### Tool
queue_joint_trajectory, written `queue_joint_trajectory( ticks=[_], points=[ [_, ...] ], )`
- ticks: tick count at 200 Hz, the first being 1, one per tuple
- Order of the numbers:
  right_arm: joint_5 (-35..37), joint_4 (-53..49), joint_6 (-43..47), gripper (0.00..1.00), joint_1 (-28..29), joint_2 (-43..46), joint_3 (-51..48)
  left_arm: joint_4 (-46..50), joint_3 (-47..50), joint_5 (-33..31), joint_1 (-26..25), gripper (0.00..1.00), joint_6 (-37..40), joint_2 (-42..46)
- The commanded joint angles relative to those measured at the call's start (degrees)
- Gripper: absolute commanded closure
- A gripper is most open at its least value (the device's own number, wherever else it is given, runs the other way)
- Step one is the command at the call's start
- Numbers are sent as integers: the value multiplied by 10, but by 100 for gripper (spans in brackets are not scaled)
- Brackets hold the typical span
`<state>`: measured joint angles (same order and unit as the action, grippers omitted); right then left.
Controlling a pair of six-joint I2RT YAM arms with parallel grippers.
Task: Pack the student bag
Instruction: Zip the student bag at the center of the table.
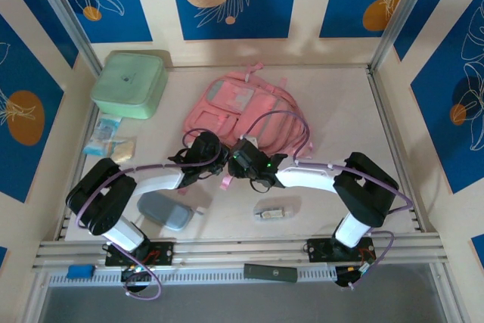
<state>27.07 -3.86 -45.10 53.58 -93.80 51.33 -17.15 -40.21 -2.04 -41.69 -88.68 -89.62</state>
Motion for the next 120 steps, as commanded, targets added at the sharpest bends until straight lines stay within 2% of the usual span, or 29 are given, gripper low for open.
queue_joint_trajectory(
  ticks=[1,79,120],
  points=[
    [63,51,41,59,5,-8,26,-76,-13,57,-27,100,-8,33],
    [36,82,158,72,9,19,27,-41,-24,29,-33,100,18,70],
    [28,58,186,85,8,36,32,-27,-28,17,-34,100,26,75]
  ],
)
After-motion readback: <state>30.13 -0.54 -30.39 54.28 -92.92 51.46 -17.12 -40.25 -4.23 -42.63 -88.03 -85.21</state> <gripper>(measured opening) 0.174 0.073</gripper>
